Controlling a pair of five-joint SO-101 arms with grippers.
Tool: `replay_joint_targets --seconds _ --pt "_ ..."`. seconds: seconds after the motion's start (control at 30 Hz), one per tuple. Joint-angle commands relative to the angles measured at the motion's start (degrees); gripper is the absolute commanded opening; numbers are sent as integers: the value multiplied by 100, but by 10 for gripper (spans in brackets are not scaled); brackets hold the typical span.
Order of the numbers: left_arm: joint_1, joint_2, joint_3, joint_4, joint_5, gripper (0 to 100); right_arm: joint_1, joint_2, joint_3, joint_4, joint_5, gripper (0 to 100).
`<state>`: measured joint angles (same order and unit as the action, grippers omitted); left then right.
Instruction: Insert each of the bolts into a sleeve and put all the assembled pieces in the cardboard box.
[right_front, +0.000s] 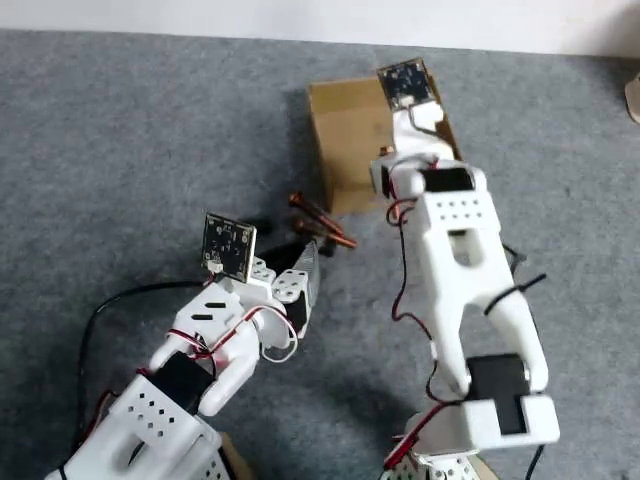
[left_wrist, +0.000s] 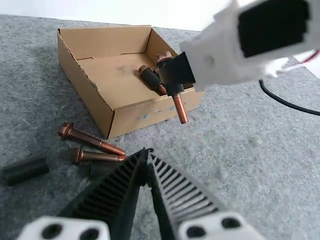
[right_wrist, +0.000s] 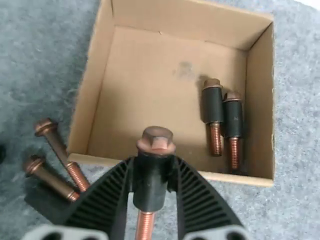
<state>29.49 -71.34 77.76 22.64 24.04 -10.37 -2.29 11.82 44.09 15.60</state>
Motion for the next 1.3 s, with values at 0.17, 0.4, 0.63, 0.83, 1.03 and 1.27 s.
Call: replay_joint_targets --seconds 0.17,0.4,0.63,0.83,1.03,1.27 --pt "-66 -119 -31 -44 -9 10 207 804 -1851 356 281 5" --pt "-66 -119 -31 -44 -9 10 207 1798 -3231 831 281 5" --pt "-66 -119 -22 -44 -9 8 207 2862 -4620 1165 281 5" --pt "-66 -119 -13 -44 -9 8 207 3837 -5771 1516 290 5" --pt "-48 -119 259 -475 -9 8 207 4593 -6607 1587 290 5" --pt "-66 -119 277 -545 -18 8 233 4927 -6756 1587 299 5"
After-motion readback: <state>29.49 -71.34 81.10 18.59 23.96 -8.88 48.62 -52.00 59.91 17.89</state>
